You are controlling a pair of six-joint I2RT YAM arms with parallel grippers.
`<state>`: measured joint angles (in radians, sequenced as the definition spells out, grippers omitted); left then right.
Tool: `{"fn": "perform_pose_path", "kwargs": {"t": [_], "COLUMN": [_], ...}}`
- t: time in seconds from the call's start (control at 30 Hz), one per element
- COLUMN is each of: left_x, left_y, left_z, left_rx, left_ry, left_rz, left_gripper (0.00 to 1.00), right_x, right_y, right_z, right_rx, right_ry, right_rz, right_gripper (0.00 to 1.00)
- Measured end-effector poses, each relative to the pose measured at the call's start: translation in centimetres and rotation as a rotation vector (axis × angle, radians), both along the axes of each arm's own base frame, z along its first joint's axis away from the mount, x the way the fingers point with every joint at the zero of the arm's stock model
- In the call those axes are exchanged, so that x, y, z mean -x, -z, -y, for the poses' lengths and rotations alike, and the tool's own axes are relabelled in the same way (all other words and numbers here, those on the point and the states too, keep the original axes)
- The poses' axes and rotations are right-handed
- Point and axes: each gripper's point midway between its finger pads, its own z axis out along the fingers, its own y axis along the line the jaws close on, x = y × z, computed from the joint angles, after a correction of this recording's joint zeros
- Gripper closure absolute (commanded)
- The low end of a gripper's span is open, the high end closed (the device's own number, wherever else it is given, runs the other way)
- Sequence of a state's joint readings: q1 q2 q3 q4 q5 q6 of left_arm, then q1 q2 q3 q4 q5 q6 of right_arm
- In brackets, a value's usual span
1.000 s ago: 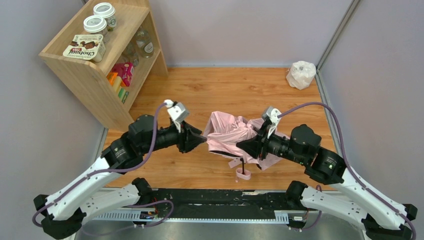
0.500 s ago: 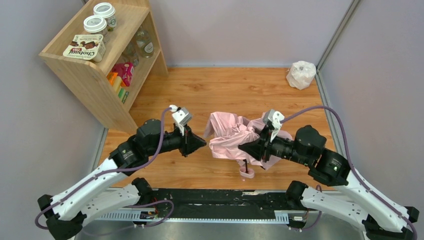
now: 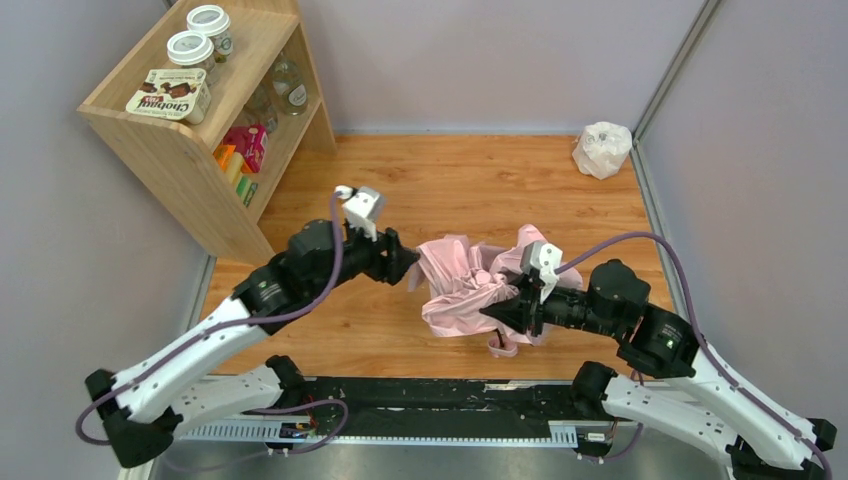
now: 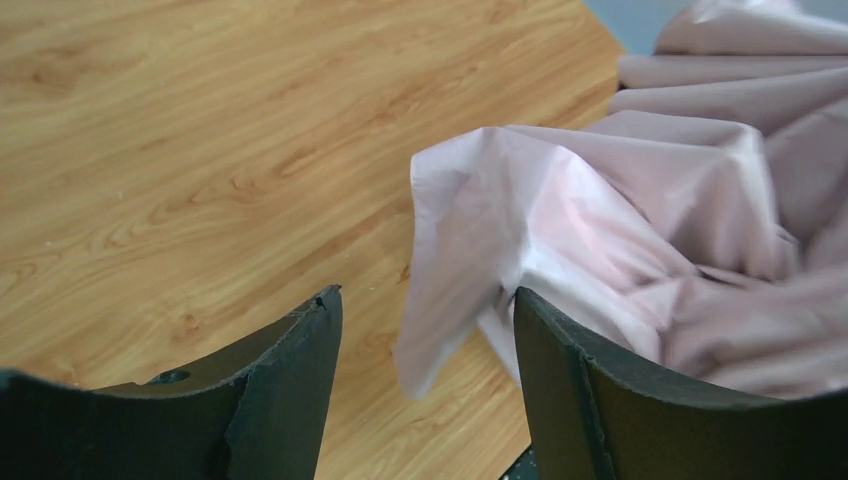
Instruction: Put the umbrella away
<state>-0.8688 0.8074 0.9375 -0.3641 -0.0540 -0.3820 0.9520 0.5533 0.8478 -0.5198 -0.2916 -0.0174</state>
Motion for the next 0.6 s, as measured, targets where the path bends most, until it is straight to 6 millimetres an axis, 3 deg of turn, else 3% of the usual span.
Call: {"fn": "perform_pose_path", "kwargs": {"t": [0.07, 0.13, 0.2, 0.27, 0.37, 0.5, 0.6], "left_x": [-1.5, -2.7, -3.3, -3.2, -2.0, -0.2, 1.0], "left_y": [2.1, 4.0, 4.7, 4.2, 1.3, -1.2, -1.4], "left_z": [1.7, 3.7, 5.8, 7.6, 9.6, 10.3, 10.1], "left_rx": [-0.053, -0.086, -0.073, -0.019, 0.104, 0.223, 0.265], "left_ry": [-0.002, 0.022, 0.077, 0.15, 0.27, 0.374, 0.418], "left_rz": [-0.045, -0.091, -0.114, -0.104, -0.045, 0.025, 0.031], "left_gripper": [0.41, 0.64, 0.69, 0.74, 0.76, 0.79, 0.8], "right_x": [0.1, 0.0, -0.3, -1.0, -2.5, -4.7, -6.4], "right_y": [0.1, -0.1, -0.3, -0.7, -1.6, -2.0, -0.8], "right_z": [-0.3, -0.6, -0.7, -0.7, -0.2, -0.1, 0.2], "right_rx": [0.023, 0.039, 0.073, 0.108, 0.159, 0.22, 0.26], "right_ry": [-0.018, -0.028, -0.02, 0.011, 0.087, 0.156, 0.201], "right_rz": [-0.008, -0.016, -0.028, -0.033, -0.03, -0.06, -0.111], "right_gripper": [1.0, 1.0, 1.0, 1.0, 1.0, 1.0, 1.0]}}
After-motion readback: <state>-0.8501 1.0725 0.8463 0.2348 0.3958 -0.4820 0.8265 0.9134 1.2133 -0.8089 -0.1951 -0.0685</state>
